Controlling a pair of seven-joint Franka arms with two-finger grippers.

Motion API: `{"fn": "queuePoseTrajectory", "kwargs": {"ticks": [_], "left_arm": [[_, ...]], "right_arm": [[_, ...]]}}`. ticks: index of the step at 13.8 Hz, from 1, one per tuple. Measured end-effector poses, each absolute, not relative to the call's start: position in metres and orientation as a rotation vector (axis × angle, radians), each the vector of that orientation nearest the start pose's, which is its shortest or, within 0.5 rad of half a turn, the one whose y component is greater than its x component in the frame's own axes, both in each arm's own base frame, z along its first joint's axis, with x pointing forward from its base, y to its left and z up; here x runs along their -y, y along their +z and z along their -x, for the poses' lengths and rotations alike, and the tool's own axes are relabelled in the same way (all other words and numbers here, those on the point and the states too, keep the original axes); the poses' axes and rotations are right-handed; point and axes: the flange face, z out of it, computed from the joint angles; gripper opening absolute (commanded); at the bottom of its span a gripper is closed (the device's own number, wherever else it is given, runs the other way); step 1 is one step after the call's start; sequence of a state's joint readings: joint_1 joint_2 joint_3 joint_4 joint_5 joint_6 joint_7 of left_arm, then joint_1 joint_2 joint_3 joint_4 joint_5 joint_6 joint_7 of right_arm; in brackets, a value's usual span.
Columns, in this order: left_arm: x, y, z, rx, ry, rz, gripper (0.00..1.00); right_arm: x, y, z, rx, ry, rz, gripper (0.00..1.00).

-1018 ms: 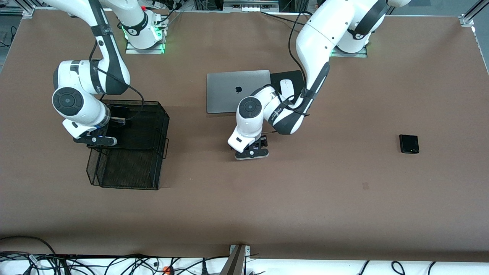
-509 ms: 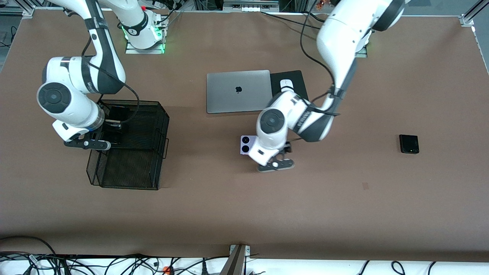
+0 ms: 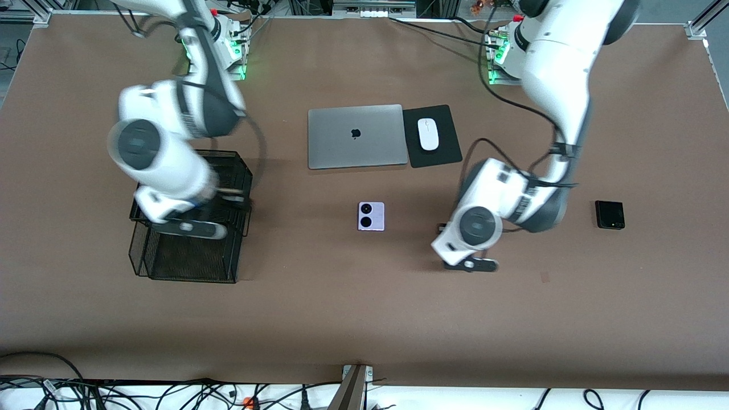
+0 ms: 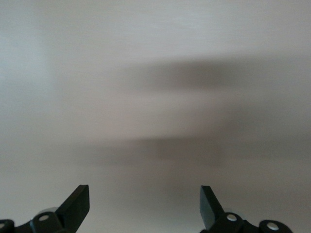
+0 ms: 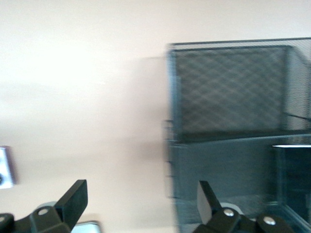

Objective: Place phones with both arms
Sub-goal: 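Grasp the white phone with the right gripper while the left gripper returns, then lower the left gripper and grasp the small black flip phone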

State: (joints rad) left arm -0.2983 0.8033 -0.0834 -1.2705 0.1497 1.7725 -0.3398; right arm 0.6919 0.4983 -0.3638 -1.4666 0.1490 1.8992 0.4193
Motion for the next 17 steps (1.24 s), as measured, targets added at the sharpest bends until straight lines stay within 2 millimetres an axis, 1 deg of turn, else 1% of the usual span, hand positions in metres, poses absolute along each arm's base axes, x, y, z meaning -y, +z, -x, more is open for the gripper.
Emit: {"fn": "queuePoseTrajectory", "kwargs": {"ticks": [2,4,5,6,7,9,11,12,14,16,17], "left_arm": [[0.184,0.260,-0.678,-0.180,0.396,2.904,1.00],[0.131,0.265,-0.679,-0.245,0.421,2.874,1.00],[0.106,0.268,-0.679,-0.279,0.425,2.878,1.00],[0.081,0.270,-0.679,-0.311,0.419,2.885,1.00],[0.055,0.270,-0.677,-0.349,0.407,2.893,1.00],[0.002,0.267,-0.671,-0.418,0.356,2.916,1.00],[-0.051,0.265,-0.660,-0.427,0.308,2.942,1.00],[-0.073,0.264,-0.655,-0.406,0.298,2.952,1.00],[-0.102,0.262,-0.645,-0.353,0.286,2.969,1.00],[-0.123,0.255,-0.634,-0.299,0.221,3.001,1.00],[-0.133,0.247,-0.625,-0.267,0.174,3.023,1.00]], "right_arm": [[-0.343,0.384,-0.630,-0.191,0.015,3.154,1.00],[-0.404,0.356,-0.620,-0.156,-0.054,3.087,1.00],[-0.427,0.339,-0.616,-0.143,-0.104,3.054,1.00],[-0.444,0.320,-0.612,-0.124,-0.148,3.036,1.00],[-0.456,0.301,-0.608,-0.103,-0.182,3.027,1.00],[-0.475,0.267,-0.601,-0.064,-0.219,3.018,1.00],[-0.492,0.241,-0.590,-0.054,-0.237,3.011,1.00],[-0.503,0.231,-0.582,-0.060,-0.247,3.004,1.00],[-0.518,0.215,-0.570,-0.072,-0.262,2.994,1.00],[-0.523,0.201,-0.563,-0.060,-0.264,3.003,1.00],[-0.525,0.195,-0.560,-0.042,-0.268,3.013,1.00]]}}
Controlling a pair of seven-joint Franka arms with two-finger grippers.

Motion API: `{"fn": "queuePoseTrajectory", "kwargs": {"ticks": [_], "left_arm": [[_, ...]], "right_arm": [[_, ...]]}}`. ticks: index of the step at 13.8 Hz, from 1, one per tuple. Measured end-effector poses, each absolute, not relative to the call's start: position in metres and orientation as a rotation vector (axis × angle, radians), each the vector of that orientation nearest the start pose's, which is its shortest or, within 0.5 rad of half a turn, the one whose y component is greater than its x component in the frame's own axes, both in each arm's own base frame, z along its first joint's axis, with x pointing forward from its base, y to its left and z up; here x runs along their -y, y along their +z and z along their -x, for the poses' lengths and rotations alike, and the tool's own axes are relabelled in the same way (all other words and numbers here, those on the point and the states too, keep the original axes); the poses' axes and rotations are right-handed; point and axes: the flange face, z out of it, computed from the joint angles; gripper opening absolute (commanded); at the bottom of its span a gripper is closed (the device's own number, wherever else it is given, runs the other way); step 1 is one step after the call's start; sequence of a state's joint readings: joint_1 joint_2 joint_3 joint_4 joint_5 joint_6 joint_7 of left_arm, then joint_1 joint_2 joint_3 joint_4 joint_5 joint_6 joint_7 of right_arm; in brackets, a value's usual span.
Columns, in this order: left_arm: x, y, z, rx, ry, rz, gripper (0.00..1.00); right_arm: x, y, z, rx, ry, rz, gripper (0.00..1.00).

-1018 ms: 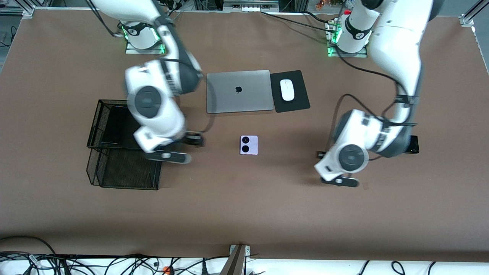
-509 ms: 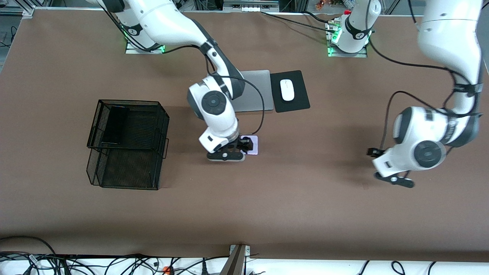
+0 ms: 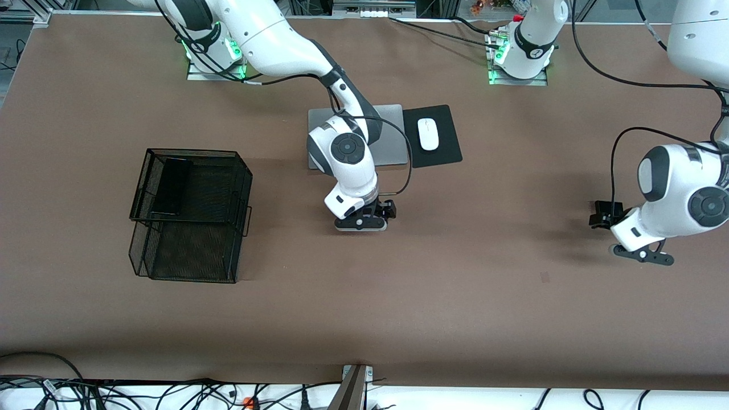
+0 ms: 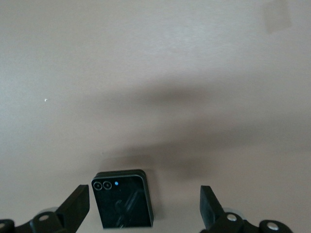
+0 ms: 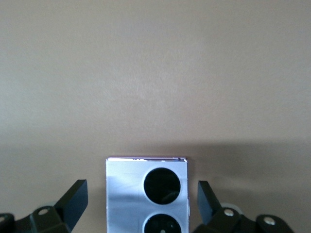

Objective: Place phones with both arms
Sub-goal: 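Lower the left gripper and grasp the small black flip phone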

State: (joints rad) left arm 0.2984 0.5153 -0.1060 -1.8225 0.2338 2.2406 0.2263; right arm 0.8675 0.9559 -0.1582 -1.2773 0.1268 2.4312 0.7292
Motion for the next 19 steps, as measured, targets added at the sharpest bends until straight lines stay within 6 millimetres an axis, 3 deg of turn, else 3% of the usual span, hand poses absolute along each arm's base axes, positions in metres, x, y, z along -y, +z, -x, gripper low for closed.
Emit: {"fn": "queuePoseTrajectory", "kwargs": {"ticks": [4,7,18,19], "left_arm": [[-0.162,0.210,-0.587,-0.176,0.091,3.090,1.00],[-0.175,0.199,-0.572,-0.139,0.074,3.113,1.00],[-0.202,0.187,-0.557,-0.144,0.023,3.121,1.00],[-0.205,0.185,-0.556,-0.146,0.020,3.122,1.00]], "right_arm": [[-0.529,0.190,-0.555,0.015,-0.296,3.039,1.00],[-0.528,0.182,-0.554,0.040,-0.304,3.058,1.00],[-0.529,0.166,-0.549,0.052,-0.289,3.073,0.99],[-0.529,0.166,-0.549,0.052,-0.290,3.073,0.86]]}}
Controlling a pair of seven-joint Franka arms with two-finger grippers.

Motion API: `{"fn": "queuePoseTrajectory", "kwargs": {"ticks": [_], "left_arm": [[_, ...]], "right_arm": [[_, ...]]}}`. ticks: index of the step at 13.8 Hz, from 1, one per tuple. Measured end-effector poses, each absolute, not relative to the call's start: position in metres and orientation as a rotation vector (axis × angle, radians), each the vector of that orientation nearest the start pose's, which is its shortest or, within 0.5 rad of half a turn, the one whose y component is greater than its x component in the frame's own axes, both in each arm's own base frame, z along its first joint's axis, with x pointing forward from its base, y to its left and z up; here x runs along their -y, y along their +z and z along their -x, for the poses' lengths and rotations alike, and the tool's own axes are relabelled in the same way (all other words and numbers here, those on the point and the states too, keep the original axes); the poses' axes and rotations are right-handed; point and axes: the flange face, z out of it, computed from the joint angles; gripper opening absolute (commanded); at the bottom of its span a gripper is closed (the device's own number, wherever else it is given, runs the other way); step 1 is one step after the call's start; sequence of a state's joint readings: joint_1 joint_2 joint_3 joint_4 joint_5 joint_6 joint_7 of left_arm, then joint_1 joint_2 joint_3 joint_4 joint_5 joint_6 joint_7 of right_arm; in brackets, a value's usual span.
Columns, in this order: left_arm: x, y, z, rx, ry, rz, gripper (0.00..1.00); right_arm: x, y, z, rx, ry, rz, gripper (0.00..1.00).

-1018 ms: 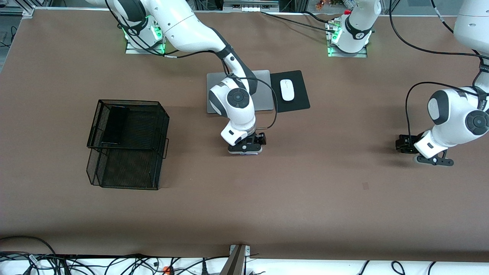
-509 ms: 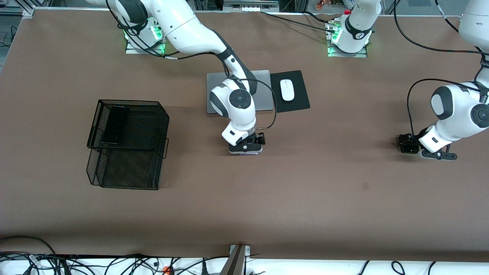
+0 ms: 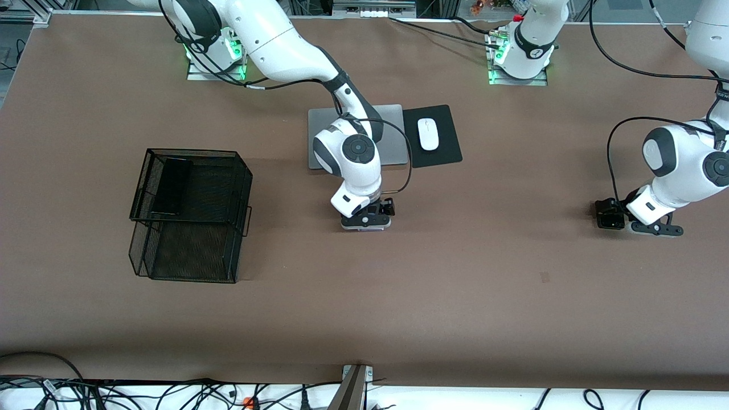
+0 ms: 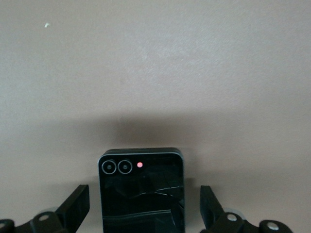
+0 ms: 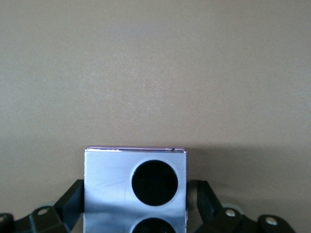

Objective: Place phones with both arms
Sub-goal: 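Lower the left gripper and grasp the small black flip phone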

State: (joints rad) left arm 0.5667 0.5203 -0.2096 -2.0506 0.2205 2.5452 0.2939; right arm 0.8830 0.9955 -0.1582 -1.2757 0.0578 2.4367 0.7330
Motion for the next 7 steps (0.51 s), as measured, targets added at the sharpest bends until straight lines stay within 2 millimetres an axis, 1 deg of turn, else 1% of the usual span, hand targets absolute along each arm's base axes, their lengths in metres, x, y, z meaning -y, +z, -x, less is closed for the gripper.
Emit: {"fn": "queuePoseTrajectory", "kwargs": {"ticks": [1,2,3,6,7], "left_arm": [[-0.206,0.183,-0.555,-0.149,0.011,3.123,1.00],[-0.207,0.181,-0.555,-0.149,0.002,3.124,1.00],[-0.206,0.178,-0.555,-0.150,0.000,3.125,1.00],[-0.204,0.172,-0.554,-0.153,0.001,3.131,1.00],[-0.204,0.170,-0.554,-0.153,-0.004,3.131,1.00]], "right_arm": [[-0.529,0.166,-0.549,0.053,-0.291,3.073,0.59],[-0.529,0.166,-0.549,0.054,-0.293,3.074,0.10],[-0.529,0.169,-0.550,0.050,-0.293,3.076,0.00],[-0.530,0.171,-0.550,0.050,-0.297,3.074,0.00],[-0.527,0.173,-0.553,0.045,-0.305,3.078,0.00]]}}
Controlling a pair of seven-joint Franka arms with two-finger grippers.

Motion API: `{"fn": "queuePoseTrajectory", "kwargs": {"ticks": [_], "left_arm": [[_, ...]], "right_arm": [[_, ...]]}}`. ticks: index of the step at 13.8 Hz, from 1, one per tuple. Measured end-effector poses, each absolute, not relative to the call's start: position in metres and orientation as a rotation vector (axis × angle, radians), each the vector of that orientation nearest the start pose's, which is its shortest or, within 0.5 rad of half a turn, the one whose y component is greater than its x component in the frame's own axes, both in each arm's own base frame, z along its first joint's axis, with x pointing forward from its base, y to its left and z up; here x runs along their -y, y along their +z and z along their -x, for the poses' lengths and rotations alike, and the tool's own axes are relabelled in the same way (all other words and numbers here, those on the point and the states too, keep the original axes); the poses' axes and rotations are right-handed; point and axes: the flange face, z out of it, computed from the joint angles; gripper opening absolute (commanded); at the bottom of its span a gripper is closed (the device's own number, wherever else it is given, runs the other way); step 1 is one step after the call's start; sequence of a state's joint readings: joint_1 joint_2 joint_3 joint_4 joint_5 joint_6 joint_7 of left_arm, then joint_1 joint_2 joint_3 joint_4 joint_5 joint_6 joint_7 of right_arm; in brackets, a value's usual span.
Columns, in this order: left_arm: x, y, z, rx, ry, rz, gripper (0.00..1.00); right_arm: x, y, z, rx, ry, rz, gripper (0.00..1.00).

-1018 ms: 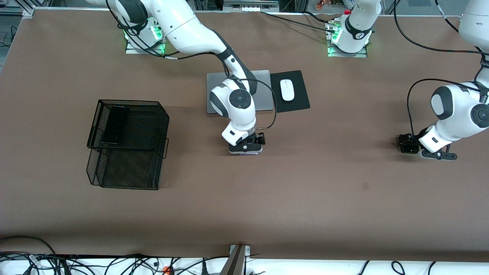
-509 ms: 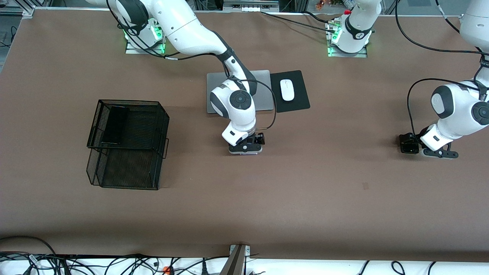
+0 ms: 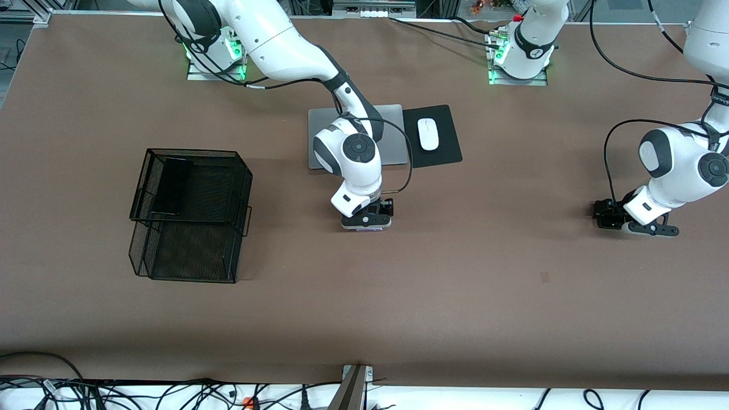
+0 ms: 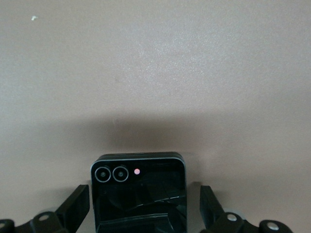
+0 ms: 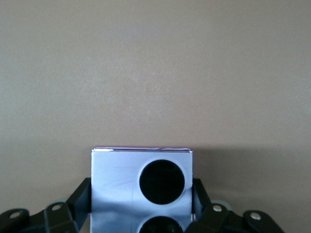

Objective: Place phones with both arms
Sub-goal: 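Lower the left gripper and grasp the small black flip phone, then place the white phone into the mesh organizer with the right gripper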

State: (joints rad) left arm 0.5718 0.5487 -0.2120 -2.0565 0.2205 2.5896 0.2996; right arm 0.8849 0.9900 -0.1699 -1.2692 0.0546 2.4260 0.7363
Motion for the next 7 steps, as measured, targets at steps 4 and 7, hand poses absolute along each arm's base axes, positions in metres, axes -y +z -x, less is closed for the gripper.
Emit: {"fn": "queuePoseTrajectory", "kwargs": {"ticks": [4,7], "left_arm": [[-0.206,0.166,-0.553,-0.146,-0.014,3.133,1.00],[-0.206,0.158,-0.552,-0.141,-0.024,3.138,1.00]], "right_arm": [[-0.470,0.244,-0.603,-0.034,-0.276,3.221,0.01],[-0.381,0.351,-0.636,-0.012,-0.102,3.307,0.01]]}}
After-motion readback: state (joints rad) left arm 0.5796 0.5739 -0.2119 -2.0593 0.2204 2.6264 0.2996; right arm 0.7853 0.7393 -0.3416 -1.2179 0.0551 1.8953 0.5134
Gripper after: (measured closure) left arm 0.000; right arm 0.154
